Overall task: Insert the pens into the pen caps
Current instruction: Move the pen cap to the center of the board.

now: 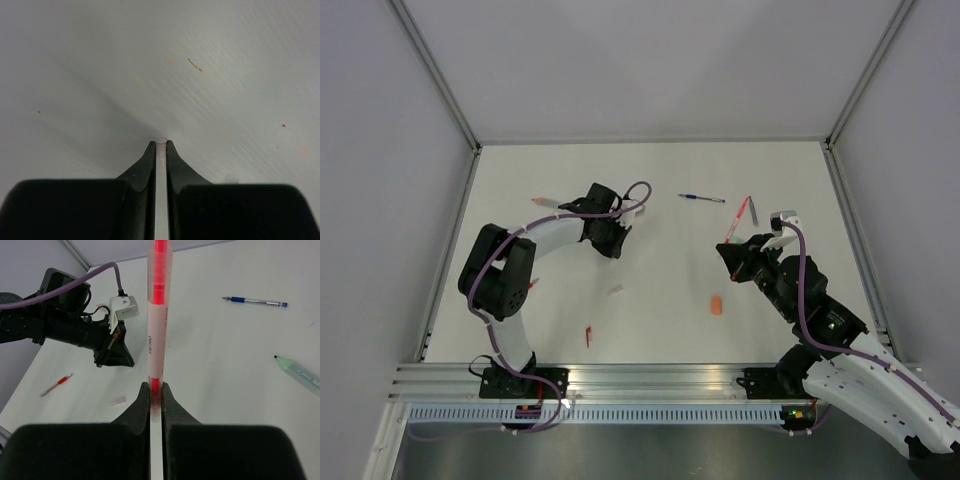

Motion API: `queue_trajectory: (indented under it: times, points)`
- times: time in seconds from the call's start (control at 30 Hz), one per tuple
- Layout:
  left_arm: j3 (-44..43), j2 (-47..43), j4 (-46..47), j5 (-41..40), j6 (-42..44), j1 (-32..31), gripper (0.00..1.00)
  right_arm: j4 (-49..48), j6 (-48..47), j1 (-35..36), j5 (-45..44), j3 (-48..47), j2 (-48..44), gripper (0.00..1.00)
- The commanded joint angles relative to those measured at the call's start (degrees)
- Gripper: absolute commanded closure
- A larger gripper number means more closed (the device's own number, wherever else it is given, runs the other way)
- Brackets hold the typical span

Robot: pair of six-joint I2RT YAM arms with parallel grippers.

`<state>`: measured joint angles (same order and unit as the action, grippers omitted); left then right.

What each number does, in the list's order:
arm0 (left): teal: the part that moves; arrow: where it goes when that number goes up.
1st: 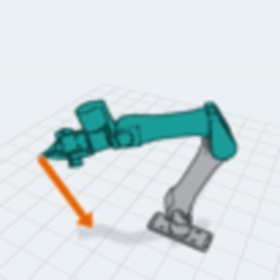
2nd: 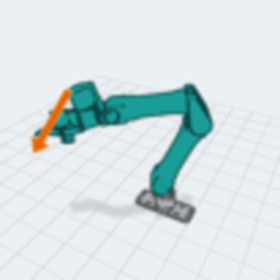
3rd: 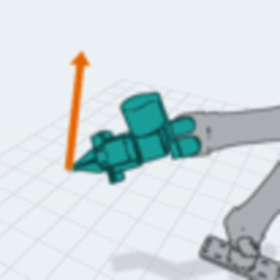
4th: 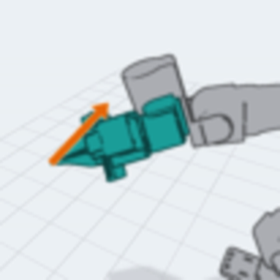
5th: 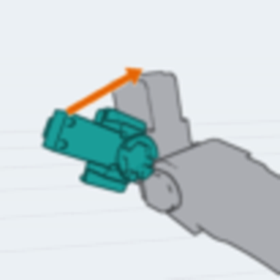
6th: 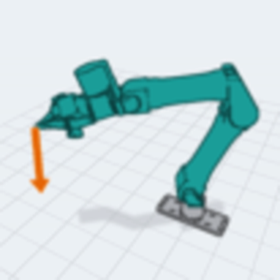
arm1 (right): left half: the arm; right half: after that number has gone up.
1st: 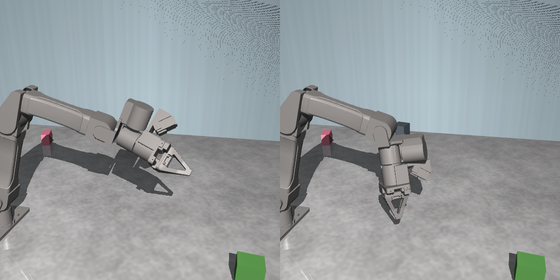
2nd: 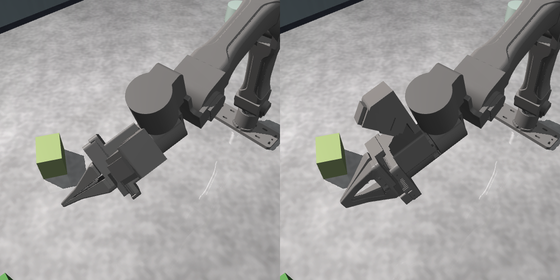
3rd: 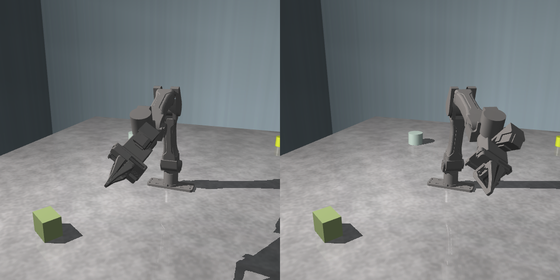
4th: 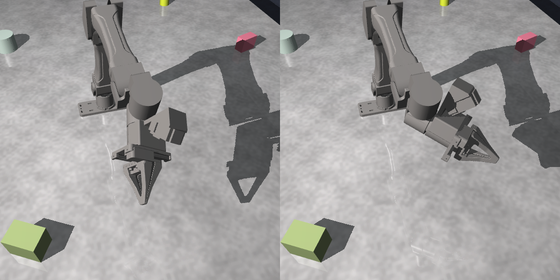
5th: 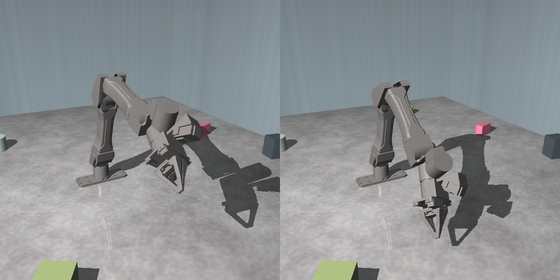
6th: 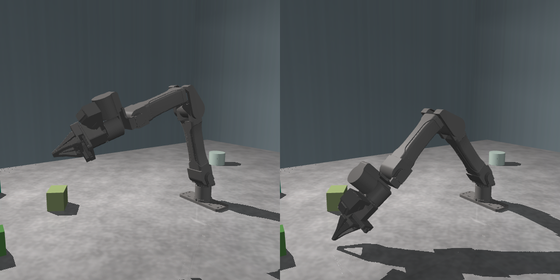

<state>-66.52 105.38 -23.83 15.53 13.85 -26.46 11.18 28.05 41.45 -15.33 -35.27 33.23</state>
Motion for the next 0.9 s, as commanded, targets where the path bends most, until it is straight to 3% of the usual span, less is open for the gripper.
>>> queue_trajectory:
  times: [0.0,0.17,0.27,0.5,0.67,0.87]
  points:
    - [-2.29,-0.36,-3.31,-5.22,6.10,-1.93,0.94,-1.34,-0.10,-0.06,-0.84,-0.42,-0.54,1.00]
    - [-4.93,1.75,-8.15,-13.93,11.28,-4.65,0.98,-1.34,-0.19,-0.06,-1.19,-0.24,-0.28,1.00]
    - [-7.65,1.76,-10.88,-14.91,13.40,-5.44,0.98,-1.16,-0.19,-0.06,-1.28,-0.33,-0.10,1.00]
    - [-10.12,1.49,-11.93,-3.94,16.46,-7.29,0.96,-0.99,-0.28,-0.06,-2.33,-0.16,-1.06,1.00]
    - [-10.03,3.51,-12.82,-7.87,20.60,-14.40,0.98,-0.72,-0.02,-0.06,-2.51,-0.33,-1.94,1.00]
    - [-7.67,2.81,-9.93,-6.39,27.63,-19.94,0.98,-0.55,0.16,-0.06,-4.62,0.11,-4.40,1.00]
